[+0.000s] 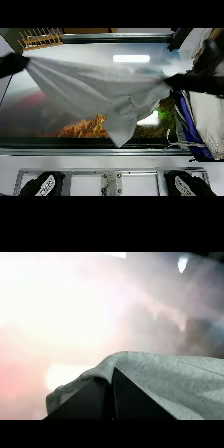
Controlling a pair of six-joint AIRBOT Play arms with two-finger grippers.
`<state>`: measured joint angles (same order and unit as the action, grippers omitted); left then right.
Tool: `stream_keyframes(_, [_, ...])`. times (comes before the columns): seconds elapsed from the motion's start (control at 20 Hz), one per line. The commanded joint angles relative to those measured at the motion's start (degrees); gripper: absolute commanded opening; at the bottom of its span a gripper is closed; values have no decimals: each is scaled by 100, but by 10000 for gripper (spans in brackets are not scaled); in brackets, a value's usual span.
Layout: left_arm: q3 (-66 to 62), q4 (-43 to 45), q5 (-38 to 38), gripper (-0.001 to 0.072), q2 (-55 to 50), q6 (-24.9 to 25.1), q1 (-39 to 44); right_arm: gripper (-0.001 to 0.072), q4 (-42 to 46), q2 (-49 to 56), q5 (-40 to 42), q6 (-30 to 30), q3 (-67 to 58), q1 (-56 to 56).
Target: Fold the clothes and pants, and hang the long-sleeved shirts on hangers.
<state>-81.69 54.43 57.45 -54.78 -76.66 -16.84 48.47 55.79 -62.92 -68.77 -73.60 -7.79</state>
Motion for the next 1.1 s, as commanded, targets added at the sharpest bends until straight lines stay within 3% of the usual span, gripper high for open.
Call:
stream_keyframes(0.0, [-518, 7, 20, 7, 1167, -4, -199, 21, 46, -892, -146, 4, -1038, -44])
stream_keyframes(0.3, [-507, 4, 9, 7, 2564, -31, -649, 21, 632, -1906, -138, -402, -1119, -46])
stream_keyframes(0.55, [-452, -13, 66, 8, 2653, -295, -984, 20, 938, -1978, 76, -1156, -1121, -42])
stream_keyframes(0.8, [669, -50, 131, 7, 1410, -363, -632, 19, 944, -682, -538, -1526, -1110, 9])
stream_keyframes(0.95, [1047, 9, -868, 7, 70, 136, 243, 20, 1224, 660, -481, -1370, -1108, 323])
stream_keyframes(1.05, [632, 13, -1261, 7, -1047, 162, 586, 22, 1408, 1554, -55, -1373, -1117, 407])
